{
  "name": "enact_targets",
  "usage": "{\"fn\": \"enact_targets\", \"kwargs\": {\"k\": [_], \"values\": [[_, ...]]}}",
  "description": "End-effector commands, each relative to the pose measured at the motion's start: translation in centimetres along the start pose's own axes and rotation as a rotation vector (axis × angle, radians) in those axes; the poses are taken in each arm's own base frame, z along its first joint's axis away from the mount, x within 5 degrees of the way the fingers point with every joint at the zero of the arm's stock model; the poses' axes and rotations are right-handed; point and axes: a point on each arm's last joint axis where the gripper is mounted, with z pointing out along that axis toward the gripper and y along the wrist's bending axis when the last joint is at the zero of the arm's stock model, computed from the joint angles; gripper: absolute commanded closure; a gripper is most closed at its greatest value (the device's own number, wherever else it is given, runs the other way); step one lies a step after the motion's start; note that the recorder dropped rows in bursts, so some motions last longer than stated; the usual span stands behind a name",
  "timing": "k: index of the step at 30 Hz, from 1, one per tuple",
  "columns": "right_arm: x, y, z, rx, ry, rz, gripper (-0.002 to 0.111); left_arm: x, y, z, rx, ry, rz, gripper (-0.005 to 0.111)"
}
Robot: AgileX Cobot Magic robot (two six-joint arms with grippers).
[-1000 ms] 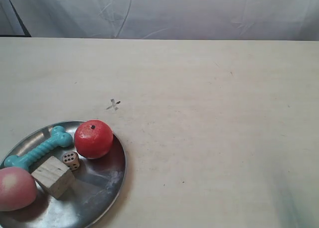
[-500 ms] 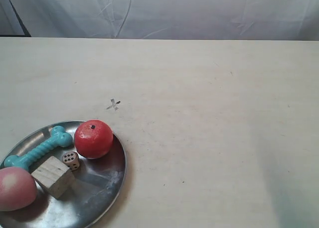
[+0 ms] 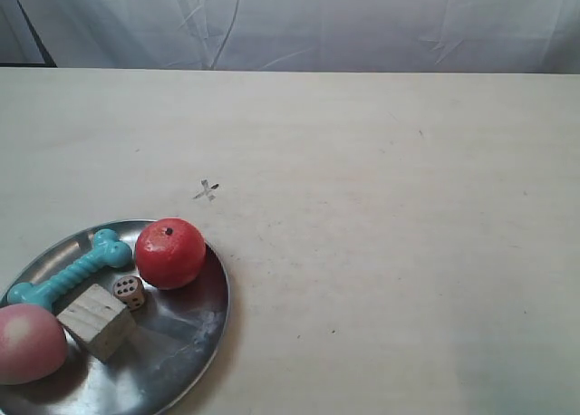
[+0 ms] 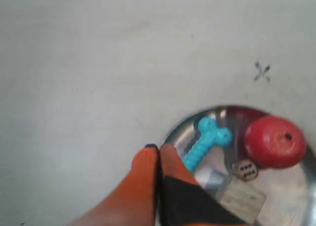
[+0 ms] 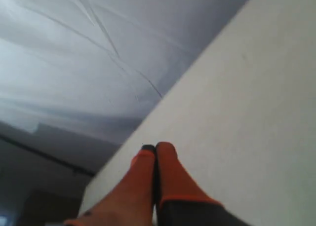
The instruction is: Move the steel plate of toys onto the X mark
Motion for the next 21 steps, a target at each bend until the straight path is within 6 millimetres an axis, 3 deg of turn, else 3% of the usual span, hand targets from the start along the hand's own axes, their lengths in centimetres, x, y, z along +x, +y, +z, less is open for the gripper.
{"fn": "enact_targets", "kwargs": {"k": [1, 5, 9, 11, 14, 18, 21], "values": [[1.7, 0.2, -0.2, 0.107, 0.280, -0.047, 0.109, -4.4, 0.1, 6.0, 0.035, 0.257, 0.152, 0.107], [2.0, 2.0, -0.1, 0.084, 0.469, -0.138, 0.109, -5.5, -0.1, 11.5, 0.078, 0.389, 0.159, 0.103], [0.0, 4.8, 1.5, 0.107, 0.551, -0.238, 0.109, -5.1, -0.6, 15.7, 0.168, 0.493, 0.226, 0.087], [-1.0, 6.2, 2.6, 0.107, 0.585, -0.274, 0.109, -4.9, -1.0, 16.9, 0.222, 0.515, 0.255, 0.077], [-1.1, 6.6, 4.8, 0.116, 0.693, -0.234, 0.109, -4.6, -1.3, 18.1, 0.271, 0.538, 0.286, 0.063], [0.2, 6.3, 7.6, 0.055, 0.801, -0.128, 0.109, -4.4, -1.2, 18.6, 0.269, 0.555, 0.311, 0.060], [0.4, 7.4, 10.0, 0.039, 0.819, -0.202, 0.109, -4.1, -1.2, 18.7, 0.269, 0.565, 0.311, 0.060]]}}
